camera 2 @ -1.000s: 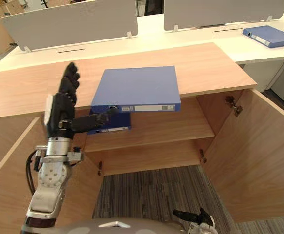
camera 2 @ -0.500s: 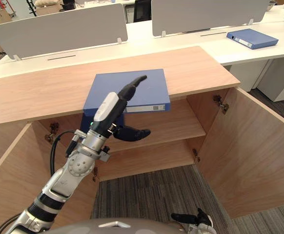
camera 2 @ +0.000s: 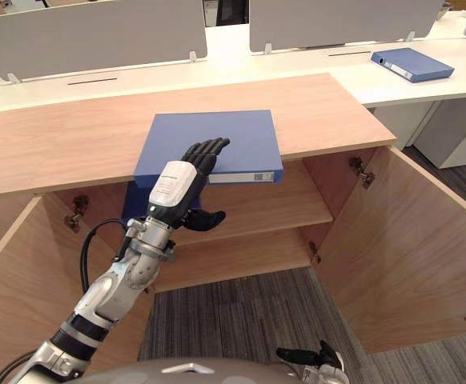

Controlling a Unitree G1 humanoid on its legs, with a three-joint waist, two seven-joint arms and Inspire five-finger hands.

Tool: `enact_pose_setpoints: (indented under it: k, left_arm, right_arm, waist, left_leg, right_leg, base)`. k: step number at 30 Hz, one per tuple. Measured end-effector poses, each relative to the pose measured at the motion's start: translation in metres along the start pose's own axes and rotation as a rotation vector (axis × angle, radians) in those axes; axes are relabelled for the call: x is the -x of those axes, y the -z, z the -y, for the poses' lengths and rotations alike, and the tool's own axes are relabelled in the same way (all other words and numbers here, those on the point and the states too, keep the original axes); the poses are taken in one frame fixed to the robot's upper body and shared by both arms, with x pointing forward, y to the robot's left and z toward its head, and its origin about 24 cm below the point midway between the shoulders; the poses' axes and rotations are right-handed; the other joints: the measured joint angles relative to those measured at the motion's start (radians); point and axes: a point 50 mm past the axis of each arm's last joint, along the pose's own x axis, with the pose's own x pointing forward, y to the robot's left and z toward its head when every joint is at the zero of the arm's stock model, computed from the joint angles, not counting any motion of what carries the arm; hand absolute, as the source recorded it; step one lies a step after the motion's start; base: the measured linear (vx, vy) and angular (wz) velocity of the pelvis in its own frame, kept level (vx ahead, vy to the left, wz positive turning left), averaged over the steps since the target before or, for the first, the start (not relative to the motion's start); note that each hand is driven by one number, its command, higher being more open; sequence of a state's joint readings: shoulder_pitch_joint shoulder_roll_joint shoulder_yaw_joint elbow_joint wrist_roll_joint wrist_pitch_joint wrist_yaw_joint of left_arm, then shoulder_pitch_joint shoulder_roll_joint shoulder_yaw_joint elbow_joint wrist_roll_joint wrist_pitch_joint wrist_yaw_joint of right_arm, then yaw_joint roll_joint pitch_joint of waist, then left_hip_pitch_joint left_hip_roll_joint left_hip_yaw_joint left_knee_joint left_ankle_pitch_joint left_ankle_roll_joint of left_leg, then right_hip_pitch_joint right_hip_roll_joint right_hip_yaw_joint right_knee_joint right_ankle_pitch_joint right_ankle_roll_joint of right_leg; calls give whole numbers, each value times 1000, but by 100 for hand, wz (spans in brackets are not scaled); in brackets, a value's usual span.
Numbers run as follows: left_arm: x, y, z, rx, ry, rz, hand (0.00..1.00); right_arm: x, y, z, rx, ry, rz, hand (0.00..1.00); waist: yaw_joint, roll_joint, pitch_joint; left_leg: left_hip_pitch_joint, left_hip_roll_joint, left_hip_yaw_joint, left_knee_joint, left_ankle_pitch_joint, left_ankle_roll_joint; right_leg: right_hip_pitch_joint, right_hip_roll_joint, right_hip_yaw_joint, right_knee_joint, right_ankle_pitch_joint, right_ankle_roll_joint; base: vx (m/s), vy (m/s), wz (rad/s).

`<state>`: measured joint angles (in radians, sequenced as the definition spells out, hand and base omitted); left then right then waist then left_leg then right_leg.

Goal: Walk over to the cabinet, pick up the folder, carry it to the office cabinet, place the folder inside the office cabinet, then close the office cabinet door

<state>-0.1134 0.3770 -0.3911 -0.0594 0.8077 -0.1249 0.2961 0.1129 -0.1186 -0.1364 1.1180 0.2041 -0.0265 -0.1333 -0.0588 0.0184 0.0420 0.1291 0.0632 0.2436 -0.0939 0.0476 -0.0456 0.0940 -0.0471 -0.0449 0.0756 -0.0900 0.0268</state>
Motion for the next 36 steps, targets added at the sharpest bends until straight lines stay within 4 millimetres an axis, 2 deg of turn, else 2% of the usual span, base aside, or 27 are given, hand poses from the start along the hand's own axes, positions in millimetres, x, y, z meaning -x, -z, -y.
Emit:
enact_pose_setpoints:
  k: [5, 6, 10, 15, 23, 28, 32, 36]
  left_arm:
    - [-2, -1, 4, -46, -21, -18, 100]
    - [-2, 0, 5, -58, -15, -23, 0]
    - [-9, 5, 6, -101, -19, -37, 0]
    - [-26, 2, -8, -125, -123, -27, 0]
    - [-32, 1, -19, -97, -230, -45, 0]
    - [-25, 8, -24, -57, -254, -88, 0]
    - [-14, 7, -37, 9, -329, -123, 0]
    - [-2, -1, -63, 176, -509, -166, 0]
  right_arm:
    - [0, 2, 1, -33, 5, -13, 100]
    - [0, 3, 1, -33, 5, -14, 100]
    - [0, 3, 0, -34, 4, -15, 100]
    - [0, 2, -1, -40, 2, -15, 100]
    - [-1, -1, -2, -85, 2, -11, 100]
    - [-1, -2, -1, -116, 10, -5, 100]
    - [1, -8, -5, -161, -1, 34, 100]
    - [8, -26, -16, -192, -45, 159, 100]
  waist:
    - [0, 0, 1]
    - [-1, -1, 1]
    - [-3, -3, 2]
    - [-4, -7, 7]
    - [-9, 1, 11]
    - [-9, 8, 16]
    - [-8, 7, 18]
    - [-6, 6, 18]
  left_leg:
    - [2, 0, -1, 0, 0, 0]
    - [2, 0, -1, 0, 0, 0]
    - [2, 0, -1, 0, 0, 0]
    - [0, 0, 0, 0, -1, -2]
    - [2, 3, 2, 0, -4, -6]
    - [5, 6, 12, 0, -8, -11]
    - [3, 8, 23, 1, -11, -14]
    - [3, 8, 23, 5, -11, -15]
  right_leg:
    - [15, 0, -1, -27, 15, 2]
    - [15, 0, 0, -28, 15, 2]
    - [15, 0, 0, -29, 16, 3]
    - [16, 0, 0, -33, 16, 3]
    - [18, 4, 6, -39, 16, 3]
    - [17, 6, 16, -39, 17, 3]
    - [12, 7, 28, -41, 17, 3]
    - [7, 8, 45, -38, 17, 3]
  base:
    - [-40, 4, 0]
    - [-41, 2, -1]
    - [-28, -3, 0]
    - [0, 0, 0]
    - [0, 0, 0]
    - [-19, -2, -5]
    - [-10, -3, -8]
    - [2, -10, -11]
